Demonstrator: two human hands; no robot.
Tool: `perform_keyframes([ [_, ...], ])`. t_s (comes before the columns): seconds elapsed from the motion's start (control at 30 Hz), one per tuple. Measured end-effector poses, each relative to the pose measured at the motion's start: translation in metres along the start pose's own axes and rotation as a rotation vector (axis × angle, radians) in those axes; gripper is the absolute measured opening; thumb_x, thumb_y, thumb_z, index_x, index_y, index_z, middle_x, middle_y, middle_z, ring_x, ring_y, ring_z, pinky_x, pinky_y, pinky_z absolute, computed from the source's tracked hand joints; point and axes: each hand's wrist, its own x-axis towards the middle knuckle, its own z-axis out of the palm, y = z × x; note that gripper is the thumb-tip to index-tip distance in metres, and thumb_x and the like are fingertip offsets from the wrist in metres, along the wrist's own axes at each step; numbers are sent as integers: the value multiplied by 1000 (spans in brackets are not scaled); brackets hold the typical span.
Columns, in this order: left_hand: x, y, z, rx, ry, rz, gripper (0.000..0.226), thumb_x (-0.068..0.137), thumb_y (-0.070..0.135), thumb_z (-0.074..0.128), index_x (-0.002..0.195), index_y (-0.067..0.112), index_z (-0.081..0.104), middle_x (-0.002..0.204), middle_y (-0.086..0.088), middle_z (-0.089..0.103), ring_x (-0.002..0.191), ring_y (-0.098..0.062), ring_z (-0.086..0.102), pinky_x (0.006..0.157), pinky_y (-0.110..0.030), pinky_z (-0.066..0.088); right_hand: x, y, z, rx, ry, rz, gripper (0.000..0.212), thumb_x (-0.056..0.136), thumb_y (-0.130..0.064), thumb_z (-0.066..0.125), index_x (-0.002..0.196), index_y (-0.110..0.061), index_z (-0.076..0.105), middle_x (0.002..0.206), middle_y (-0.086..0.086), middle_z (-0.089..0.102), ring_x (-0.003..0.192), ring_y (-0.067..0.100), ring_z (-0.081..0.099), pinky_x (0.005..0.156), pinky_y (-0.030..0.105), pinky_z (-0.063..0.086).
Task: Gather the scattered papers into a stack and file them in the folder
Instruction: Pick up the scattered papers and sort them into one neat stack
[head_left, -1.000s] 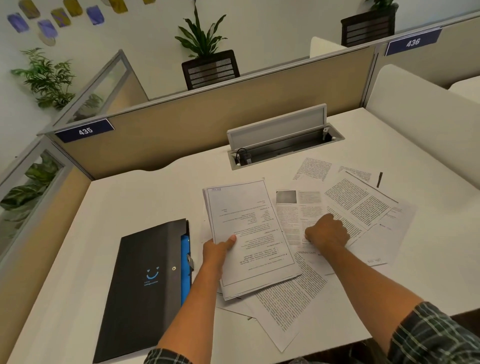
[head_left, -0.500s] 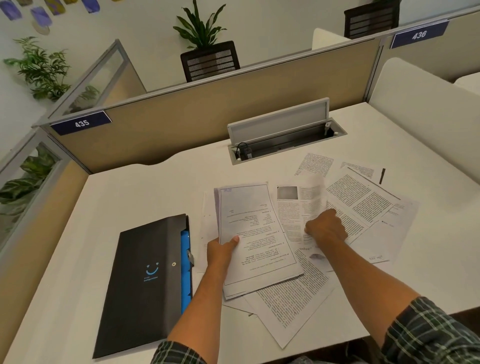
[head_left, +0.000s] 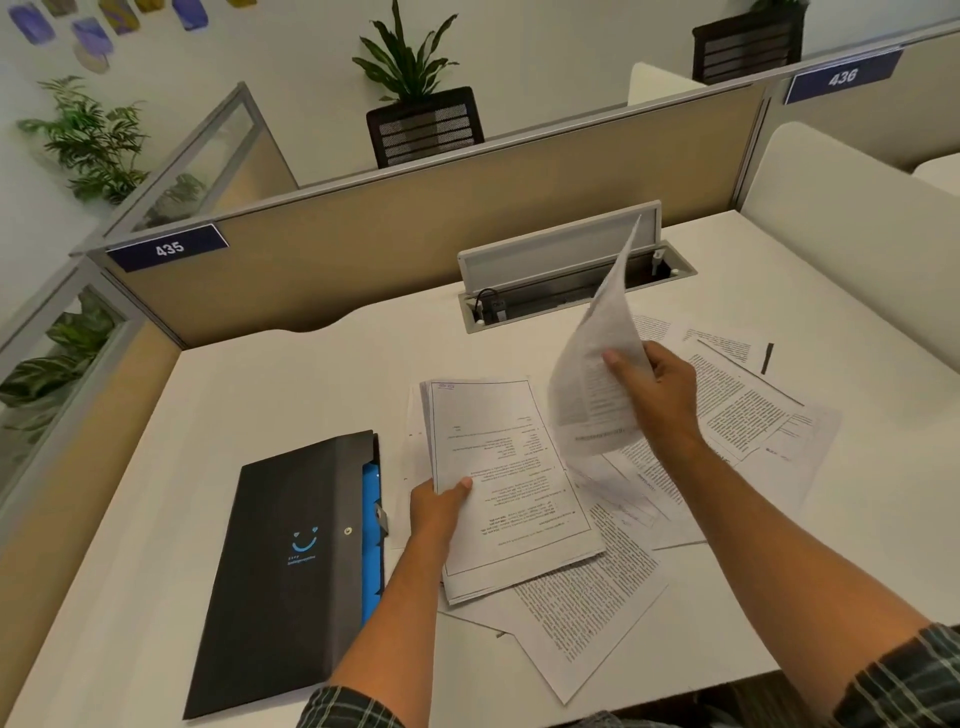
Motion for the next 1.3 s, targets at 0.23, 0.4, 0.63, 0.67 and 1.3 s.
perform_keyframes([
  [0.23,-3,14,-4,-4,15,19,36,90,5,69,126,4,65,114,-13,70,92,-22,63,91,-34,52,-8,-10,7,342,-473,42,34,82,-30,83,110,-13,74,115,14,75,104,35,73,85,46,62],
  [0.4,-11,29,-6,-66,-20,34,34,85,13,78,117,12,67,107,-9,72,99,-27,67,98,-43,53,-16,22,6,-112,-349,170,25,77,-32,85,84,-13,70,87,2,78,78,23,77,73,38,60],
  [0.63,-28,38,-5,-79,-111,20,65,79,24,85,135,6,58,118,-7,72,112,-24,64,100,-45,51,-20,39,7,-209,-348,399,50,65,-53,89,76,-20,52,74,-3,58,68,17,56,65,35,43],
  [0.67,-31,38,-4,-61,-107,15,75,79,27,85,142,4,50,128,-9,66,120,-27,60,106,-48,47,-20,38,5,-183,-371,449,51,65,-55,89,77,-21,52,80,-5,56,76,17,53,72,38,42],
  [1.3,-66,78,14,-164,-201,399,65,56,41,91,113,16,72,105,-3,77,96,-20,73,74,-32,60,-45,4,1,179,-480,36,39,74,-27,91,110,-30,78,110,-2,78,98,18,76,76,30,63],
])
